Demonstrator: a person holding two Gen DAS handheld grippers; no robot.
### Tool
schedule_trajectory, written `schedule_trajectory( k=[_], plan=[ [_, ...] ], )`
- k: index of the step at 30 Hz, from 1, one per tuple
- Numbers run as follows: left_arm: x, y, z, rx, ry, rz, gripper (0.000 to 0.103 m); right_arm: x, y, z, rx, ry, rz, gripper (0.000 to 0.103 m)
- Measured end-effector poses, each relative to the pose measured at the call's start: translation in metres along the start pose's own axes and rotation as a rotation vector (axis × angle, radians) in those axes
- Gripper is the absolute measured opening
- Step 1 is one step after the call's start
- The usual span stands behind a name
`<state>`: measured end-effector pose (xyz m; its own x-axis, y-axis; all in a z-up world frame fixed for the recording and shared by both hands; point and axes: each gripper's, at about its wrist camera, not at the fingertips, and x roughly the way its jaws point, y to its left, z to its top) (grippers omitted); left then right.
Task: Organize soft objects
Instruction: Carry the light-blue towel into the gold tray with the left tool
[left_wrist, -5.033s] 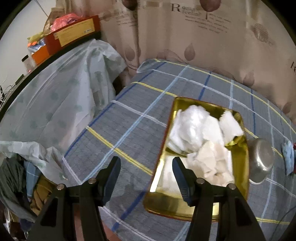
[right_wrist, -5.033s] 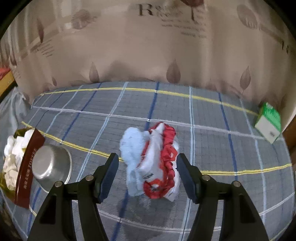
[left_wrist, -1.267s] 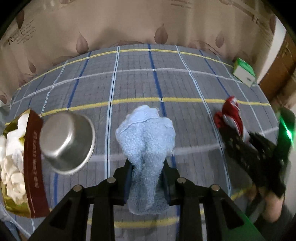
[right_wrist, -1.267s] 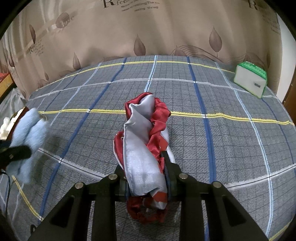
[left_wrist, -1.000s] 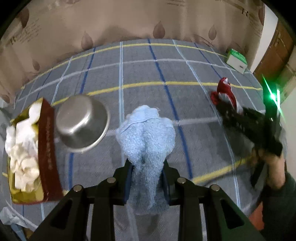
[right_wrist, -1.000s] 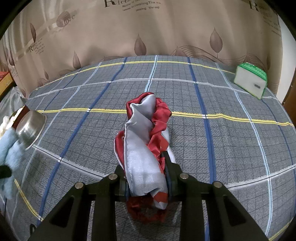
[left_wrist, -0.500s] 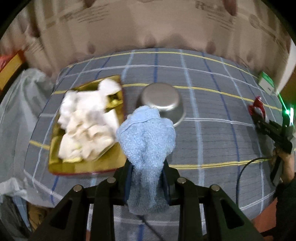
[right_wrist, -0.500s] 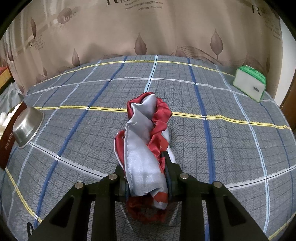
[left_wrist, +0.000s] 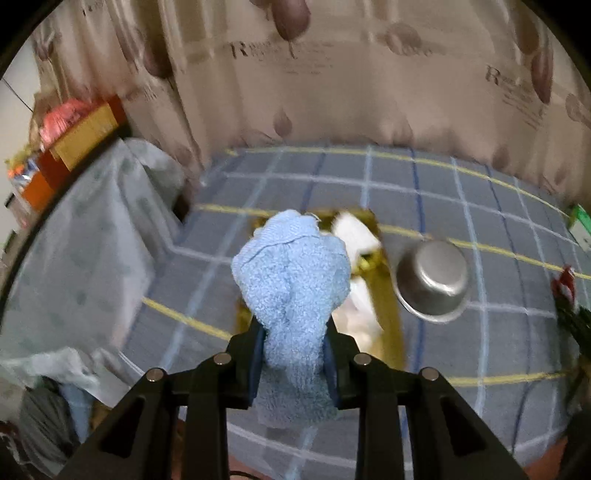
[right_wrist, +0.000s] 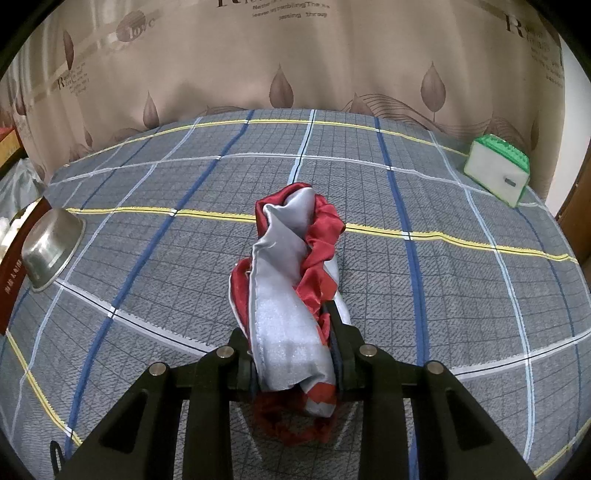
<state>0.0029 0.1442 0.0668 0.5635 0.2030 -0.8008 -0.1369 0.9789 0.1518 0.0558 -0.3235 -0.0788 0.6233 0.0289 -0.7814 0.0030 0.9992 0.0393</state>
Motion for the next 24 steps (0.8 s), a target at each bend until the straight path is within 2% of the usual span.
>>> schedule_trajectory(
  k=[6,12,19,24],
  plan=[
    [0.031,0.019,0.024,0.0,-0.006,0.026,0.028,0.0,0.0,0.0,-0.004,0.001,-0.005,0.028],
    [0.075,0.024,0.021,-0.067,0.06,-0.09,0.028,0.0,0.003,0.001,-0.022,0.004,-0.03,0.028],
    [0.101,0.014,0.026,-0.044,0.054,-0.079,0.028,-0.001,0.003,0.001,-0.027,0.005,-0.036,0.028],
    [0.126,0.011,0.035,-0.037,0.077,-0.093,0.029,-0.001,0.004,0.001,-0.031,0.006,-0.041,0.028]
  ],
)
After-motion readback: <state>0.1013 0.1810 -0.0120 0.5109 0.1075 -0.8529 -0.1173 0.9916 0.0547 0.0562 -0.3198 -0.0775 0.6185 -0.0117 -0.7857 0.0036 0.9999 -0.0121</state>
